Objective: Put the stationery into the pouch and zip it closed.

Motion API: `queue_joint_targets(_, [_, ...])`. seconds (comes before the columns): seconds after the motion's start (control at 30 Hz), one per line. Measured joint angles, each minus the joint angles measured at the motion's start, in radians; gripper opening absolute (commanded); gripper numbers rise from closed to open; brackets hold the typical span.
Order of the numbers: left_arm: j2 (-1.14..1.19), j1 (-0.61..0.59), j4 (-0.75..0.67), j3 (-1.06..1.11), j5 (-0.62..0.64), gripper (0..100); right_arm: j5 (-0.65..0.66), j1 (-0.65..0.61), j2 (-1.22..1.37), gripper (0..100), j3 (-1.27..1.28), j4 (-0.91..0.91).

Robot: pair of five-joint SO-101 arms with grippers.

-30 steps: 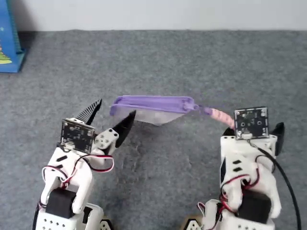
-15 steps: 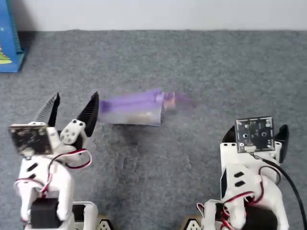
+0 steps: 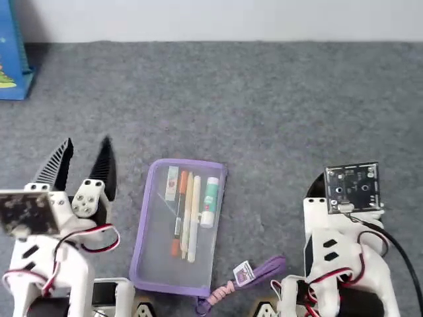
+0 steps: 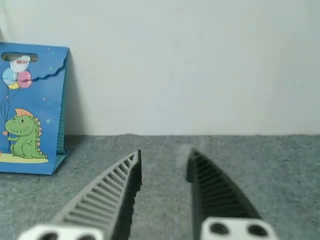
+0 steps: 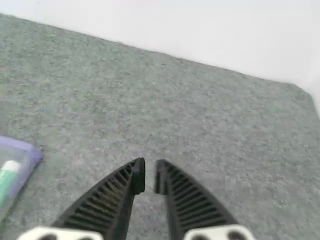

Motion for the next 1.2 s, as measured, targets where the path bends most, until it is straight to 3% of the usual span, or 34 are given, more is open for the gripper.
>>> queue_joint_targets(0.33, [0.003, 0.002, -0.003, 0.261, -0.064, 2, -0.140, -0.063, 0.014, 0.9, 0.440, -0.336])
queue_joint_targets(0.8, [0.009, -0.008, -0.318, 0.729, -0.063, 2, -0.146, -0.100, 0.014, 0.9, 0.773, -0.535])
queue_joint_targets(1.2, [0.009, -0.008, -0.437, 0.873, -0.063, 1, -0.204, -0.100, 0.014, 0.8, 0.959, -0.741])
